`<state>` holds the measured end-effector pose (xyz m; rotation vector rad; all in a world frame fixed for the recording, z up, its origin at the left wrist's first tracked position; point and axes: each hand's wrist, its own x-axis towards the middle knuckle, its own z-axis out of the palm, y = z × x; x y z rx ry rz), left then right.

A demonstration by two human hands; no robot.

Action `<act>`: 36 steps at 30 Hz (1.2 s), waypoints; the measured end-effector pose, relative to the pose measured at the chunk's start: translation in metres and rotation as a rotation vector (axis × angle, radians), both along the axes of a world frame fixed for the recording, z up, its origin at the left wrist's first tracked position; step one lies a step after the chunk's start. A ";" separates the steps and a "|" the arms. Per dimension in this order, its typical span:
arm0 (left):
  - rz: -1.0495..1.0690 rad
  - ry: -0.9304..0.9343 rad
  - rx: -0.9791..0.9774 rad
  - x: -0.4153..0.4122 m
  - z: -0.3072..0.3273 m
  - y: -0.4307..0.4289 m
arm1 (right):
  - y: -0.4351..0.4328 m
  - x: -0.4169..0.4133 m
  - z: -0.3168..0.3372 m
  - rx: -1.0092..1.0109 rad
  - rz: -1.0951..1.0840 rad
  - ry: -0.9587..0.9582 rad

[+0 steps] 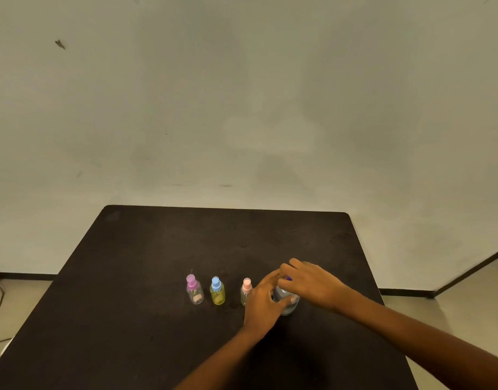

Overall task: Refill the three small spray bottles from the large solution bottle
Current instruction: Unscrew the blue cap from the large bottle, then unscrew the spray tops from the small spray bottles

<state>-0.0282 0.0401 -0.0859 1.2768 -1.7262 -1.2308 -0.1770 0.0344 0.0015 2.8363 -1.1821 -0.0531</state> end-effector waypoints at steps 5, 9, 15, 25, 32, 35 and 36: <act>0.002 0.015 -0.052 -0.001 -0.004 0.003 | 0.013 -0.032 -0.016 0.181 -0.628 -0.875; -0.001 0.031 -0.031 -0.004 0.003 0.007 | 0.021 -0.044 -0.039 0.435 -0.928 -1.199; 0.011 0.025 -0.021 -0.004 -0.001 0.004 | 0.032 -0.043 -0.098 0.476 -1.285 -1.199; -0.017 0.026 0.015 -0.003 -0.002 0.003 | 0.039 -0.039 -0.119 0.426 -1.274 -0.790; -0.022 -0.060 0.005 -0.004 0.004 0.007 | 0.040 -0.037 -0.119 0.415 -1.290 -0.806; -0.019 -0.122 0.031 -0.002 0.013 0.012 | 0.045 -0.033 -0.112 0.313 -1.318 -0.939; -0.019 -0.125 0.036 0.001 0.015 0.015 | 0.047 -0.030 -0.106 0.235 -1.338 -0.994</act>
